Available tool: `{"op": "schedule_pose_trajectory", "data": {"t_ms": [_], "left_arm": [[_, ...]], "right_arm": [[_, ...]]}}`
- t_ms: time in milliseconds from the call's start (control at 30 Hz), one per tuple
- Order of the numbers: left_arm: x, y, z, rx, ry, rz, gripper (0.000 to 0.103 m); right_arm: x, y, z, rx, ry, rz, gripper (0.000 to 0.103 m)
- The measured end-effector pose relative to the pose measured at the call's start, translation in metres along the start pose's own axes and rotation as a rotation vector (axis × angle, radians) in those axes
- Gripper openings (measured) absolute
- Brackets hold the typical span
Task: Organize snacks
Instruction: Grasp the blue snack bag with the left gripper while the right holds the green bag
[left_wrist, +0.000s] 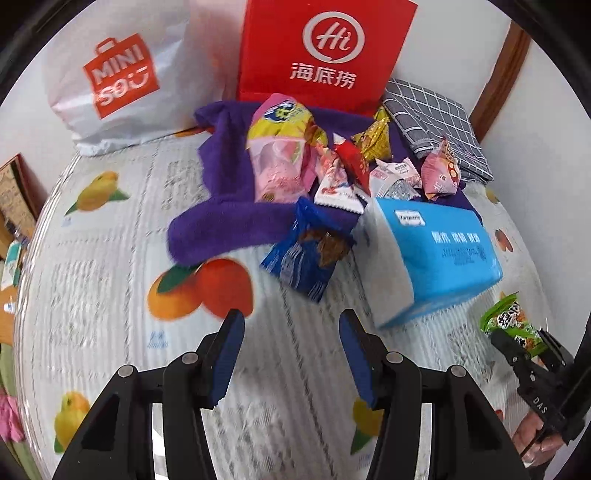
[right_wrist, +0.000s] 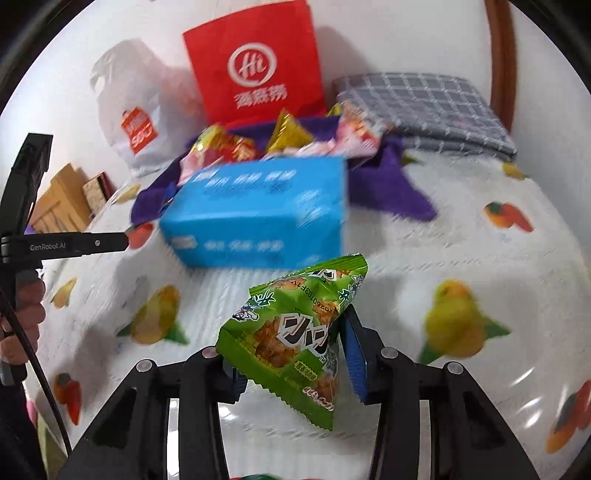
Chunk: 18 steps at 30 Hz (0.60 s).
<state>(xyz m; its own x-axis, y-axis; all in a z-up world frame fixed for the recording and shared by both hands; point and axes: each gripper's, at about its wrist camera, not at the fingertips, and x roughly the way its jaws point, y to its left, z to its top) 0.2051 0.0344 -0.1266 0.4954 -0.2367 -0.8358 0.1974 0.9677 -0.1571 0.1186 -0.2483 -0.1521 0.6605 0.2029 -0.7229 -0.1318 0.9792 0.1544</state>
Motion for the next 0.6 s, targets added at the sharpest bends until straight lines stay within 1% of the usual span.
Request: {"op": "schedule_pose_trajectory", "data": {"t_ms": [100, 167, 233, 333, 400, 567, 600], "left_arm": [[0.009, -0.006, 0.008, 0.037, -0.008, -0.011, 0.051], [0.017, -0.01, 0.012, 0.063, -0.007, -0.01, 0.051], [0.022, -0.011, 0.015, 0.075, -0.009, 0.0, 0.052], [0.032, -0.013, 0.019, 0.092, -0.006, 0.0, 0.059], [0.04, -0.014, 0.022, 0.105, 0.003, 0.007, 0.064], [0.056, -0.016, 0.028, 0.135, 0.006, 0.044, 0.064], [0.056, -0.016, 0.029, 0.134, -0.005, 0.037, 0.064]], "right_arm": [[0.008, -0.013, 0.002, 0.012, 0.003, -0.043, 0.043], [0.013, -0.018, 0.001, 0.02, 0.007, -0.051, 0.043], [0.017, -0.019, -0.001, 0.017, 0.009, -0.042, 0.043], [0.023, -0.017, -0.005, 0.002, 0.017, -0.041, 0.043], [0.021, -0.017, -0.005, 0.0, 0.005, -0.028, 0.043], [0.024, -0.02, -0.005, 0.011, 0.02, -0.007, 0.043], [0.024, -0.02, -0.005, 0.013, 0.021, -0.005, 0.043]]}}
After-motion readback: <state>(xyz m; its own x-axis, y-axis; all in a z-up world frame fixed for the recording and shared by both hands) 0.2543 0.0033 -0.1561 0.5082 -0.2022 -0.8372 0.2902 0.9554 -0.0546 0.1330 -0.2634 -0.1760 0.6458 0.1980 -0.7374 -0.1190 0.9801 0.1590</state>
